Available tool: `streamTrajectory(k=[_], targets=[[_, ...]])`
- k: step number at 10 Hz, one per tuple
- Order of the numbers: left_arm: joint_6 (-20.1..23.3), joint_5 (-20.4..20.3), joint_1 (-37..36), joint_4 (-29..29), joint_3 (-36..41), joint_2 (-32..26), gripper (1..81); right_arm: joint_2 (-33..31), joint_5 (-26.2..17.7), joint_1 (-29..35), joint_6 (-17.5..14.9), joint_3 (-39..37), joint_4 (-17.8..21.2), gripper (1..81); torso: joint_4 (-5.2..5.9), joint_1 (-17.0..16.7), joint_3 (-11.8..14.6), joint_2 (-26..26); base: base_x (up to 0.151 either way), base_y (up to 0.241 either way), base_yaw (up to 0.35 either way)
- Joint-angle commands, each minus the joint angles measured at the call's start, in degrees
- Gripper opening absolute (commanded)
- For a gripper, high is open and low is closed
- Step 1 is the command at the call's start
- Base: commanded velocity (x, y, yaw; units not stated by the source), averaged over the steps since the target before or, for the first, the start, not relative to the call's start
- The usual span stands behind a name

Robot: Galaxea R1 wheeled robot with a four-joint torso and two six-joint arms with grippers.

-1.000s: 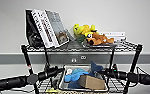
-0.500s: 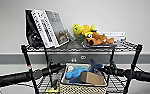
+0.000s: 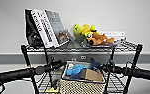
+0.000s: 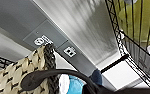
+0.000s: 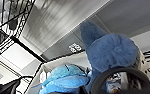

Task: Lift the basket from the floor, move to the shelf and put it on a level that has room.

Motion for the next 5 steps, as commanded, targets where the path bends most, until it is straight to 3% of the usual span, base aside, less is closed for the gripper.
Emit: streamTrajectory(k=[1, 5], targets=[[0.91, -1.07, -11.11, 1.06, 0.32, 1.78, 1.0, 1.91, 1.74, 11.08, -0.41, -0.07, -0.20, 1.0, 0.00, 0.00, 0.00, 0.00, 0.000, 0.000, 0.000], [0.99, -0.54, -11.12, 1.50, 0.58, 1.08, 1.0, 1.73, 1.74, 10.91, -0.41, 0.89, -0.46, 1.0, 0.00, 0.00, 0.00, 0.00, 0.000, 0.000, 0.000]])
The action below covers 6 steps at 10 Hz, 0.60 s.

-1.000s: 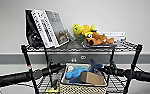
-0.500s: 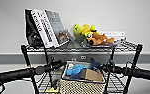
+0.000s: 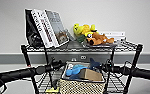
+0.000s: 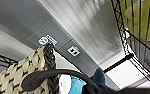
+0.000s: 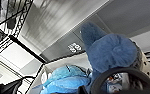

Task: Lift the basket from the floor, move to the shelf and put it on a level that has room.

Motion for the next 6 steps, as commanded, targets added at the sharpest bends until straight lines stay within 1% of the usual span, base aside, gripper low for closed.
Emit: streamTrajectory(k=[1, 2, 4, 6], targets=[[-0.33, -1.64, -11.19, 1.26, 2.83, 0.01, 81.1, 0.36, 2.35, 10.80, -0.39, 2.76, -0.46, 1.0, 0.00, 0.00, 0.00, 0.00, 0.000, 0.000, 0.000], [-0.33, -1.64, -11.28, 1.26, 3.27, -0.16, 81.1, -0.07, 2.35, 10.71, -0.47, 3.03, -0.38, 81.1, 0.00, 0.00, 0.00, 0.00, 0.000, 0.000, 0.000], [-0.33, -1.64, -11.28, 1.17, 4.07, -0.78, 81.1, -1.31, 2.35, 10.62, -0.47, 3.73, -0.29, 81.1, 0.00, 0.00, 0.00, 0.00, 0.000, 0.000, 0.000], [-0.25, -1.64, -11.28, 1.35, 6.79, -3.42, 81.1, -3.95, 2.35, 10.36, -0.39, 6.46, -0.46, 81.1, 0.00, 0.02, 0.00, 0.00, 0.000, 0.000, 0.000]])
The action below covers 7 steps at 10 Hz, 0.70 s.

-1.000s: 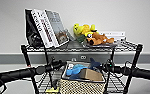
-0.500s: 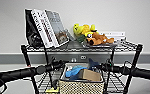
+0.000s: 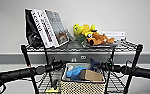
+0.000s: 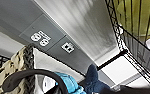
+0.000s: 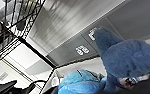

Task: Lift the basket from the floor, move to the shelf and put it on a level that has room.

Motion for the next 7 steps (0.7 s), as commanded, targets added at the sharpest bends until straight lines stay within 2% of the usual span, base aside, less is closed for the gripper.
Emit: streamTrajectory(k=[1, 7], targets=[[0.87, -2.05, -10.84, 1.32, 5.95, -4.49, 81.1, -4.25, 0.93, 9.10, -0.05, 5.04, -0.31, 81.1, 0.00, 0.00, 0.00, 0.00, 0.000, 0.000, 0.000], [1.48, -2.05, -8.64, 1.76, 12.11, -12.23, 81.1, -10.67, 1.54, 8.13, -0.59, 10.41, -0.39, 81.1, 0.00, 0.00, 0.00, 0.00, 0.000, 0.000, 0.000]])
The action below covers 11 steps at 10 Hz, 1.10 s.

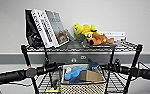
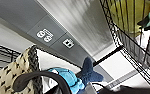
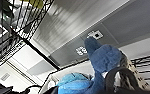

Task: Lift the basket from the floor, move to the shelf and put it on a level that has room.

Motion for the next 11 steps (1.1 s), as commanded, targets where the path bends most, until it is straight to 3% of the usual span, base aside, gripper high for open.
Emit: streamTrajectory(k=[1, 11], targets=[[1.47, -3.55, -8.01, 2.72, 3.11, -3.18, 81.1, -2.65, 0.78, 7.62, -0.63, 2.63, -0.39, 81.1, 0.00, 0.00, 0.00, 0.00, 0.000, 0.000, 0.000], [1.47, -2.15, -0.54, 7.13, 5.05, -9.52, 81.1, -7.58, 1.66, 2.88, -0.71, 6.85, -0.56, 81.1, 0.00, -0.02, 0.02, 0.00, 0.000, 0.000, 0.000]])
